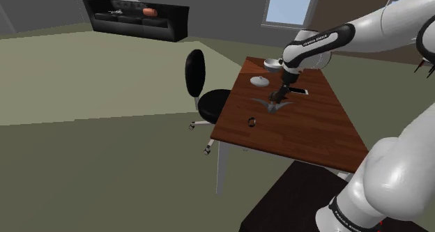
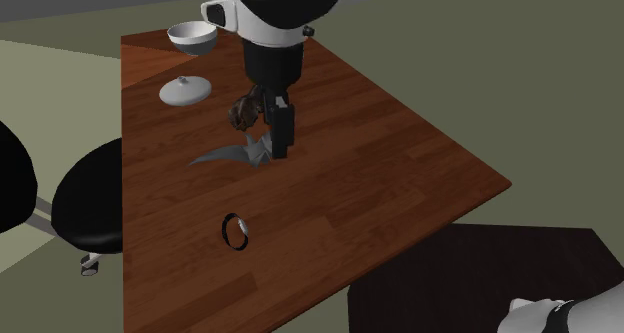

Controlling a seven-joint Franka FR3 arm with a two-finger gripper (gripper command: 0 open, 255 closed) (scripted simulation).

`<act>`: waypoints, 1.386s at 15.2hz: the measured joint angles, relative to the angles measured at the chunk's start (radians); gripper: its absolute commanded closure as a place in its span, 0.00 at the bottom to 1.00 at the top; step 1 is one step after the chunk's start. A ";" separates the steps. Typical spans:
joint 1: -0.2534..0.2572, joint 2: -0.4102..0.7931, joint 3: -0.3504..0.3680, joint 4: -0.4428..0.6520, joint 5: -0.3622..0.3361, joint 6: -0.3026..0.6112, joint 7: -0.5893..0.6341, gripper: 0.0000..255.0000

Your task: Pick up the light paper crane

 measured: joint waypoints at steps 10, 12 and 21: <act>-0.124 0.475 0.025 0.339 0.393 0.015 -0.466 0.00; -0.155 0.533 0.046 0.389 0.430 0.012 -0.509 0.00; -0.185 0.604 0.080 0.388 0.489 0.072 -0.562 1.00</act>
